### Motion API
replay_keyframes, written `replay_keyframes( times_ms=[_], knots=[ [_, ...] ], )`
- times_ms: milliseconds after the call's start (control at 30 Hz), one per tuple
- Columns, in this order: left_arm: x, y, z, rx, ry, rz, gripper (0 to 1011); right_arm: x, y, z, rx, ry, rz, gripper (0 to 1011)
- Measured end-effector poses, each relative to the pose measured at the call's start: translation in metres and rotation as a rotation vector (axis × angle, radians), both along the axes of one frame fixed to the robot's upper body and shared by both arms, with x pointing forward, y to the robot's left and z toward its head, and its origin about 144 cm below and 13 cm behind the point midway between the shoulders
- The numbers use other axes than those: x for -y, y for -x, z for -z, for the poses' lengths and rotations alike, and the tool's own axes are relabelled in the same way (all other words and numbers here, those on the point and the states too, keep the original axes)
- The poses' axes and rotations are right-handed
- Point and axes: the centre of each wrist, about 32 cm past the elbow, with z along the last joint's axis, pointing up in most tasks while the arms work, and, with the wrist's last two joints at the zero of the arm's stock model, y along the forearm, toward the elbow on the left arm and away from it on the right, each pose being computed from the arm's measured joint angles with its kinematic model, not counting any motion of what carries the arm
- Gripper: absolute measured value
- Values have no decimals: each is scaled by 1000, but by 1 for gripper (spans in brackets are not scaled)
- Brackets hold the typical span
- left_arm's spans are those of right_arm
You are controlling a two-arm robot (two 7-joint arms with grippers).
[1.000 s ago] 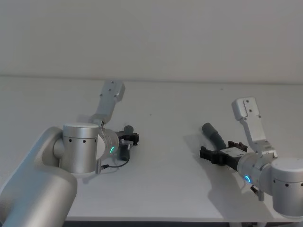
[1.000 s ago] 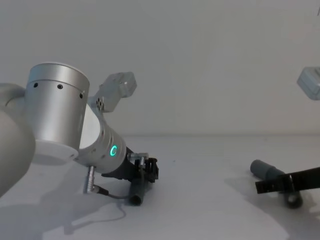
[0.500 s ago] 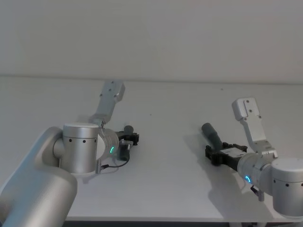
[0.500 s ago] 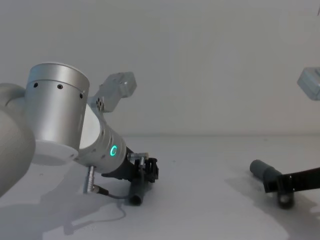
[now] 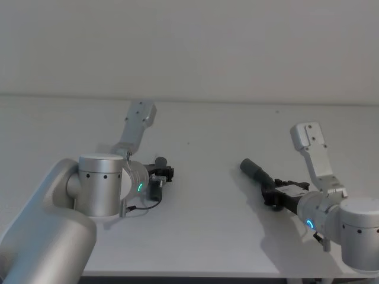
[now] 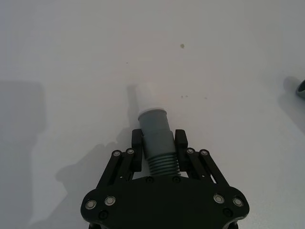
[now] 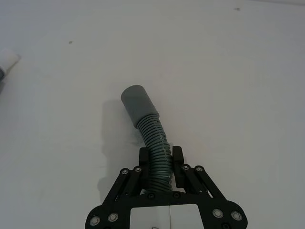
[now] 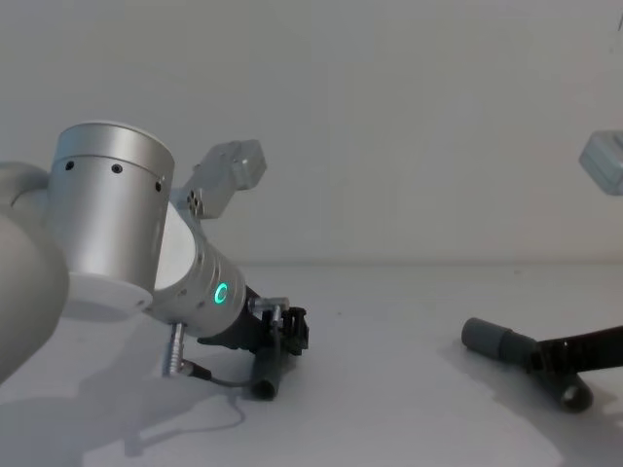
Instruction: Use both hands to pick up one end of the pipe from the table, align the ends, and insert them.
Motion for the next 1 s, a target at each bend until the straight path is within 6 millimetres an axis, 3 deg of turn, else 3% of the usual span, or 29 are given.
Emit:
replay_keyframes(
  times_ms=[567,1000],
  knots=[
    [-1,0,0,9,0,7,398,1,3,-1,36,-30,3,285],
    [-4,1,-5,127,-34,54,398,-1,4,-18,181,-111,-22,284]
  ],
)
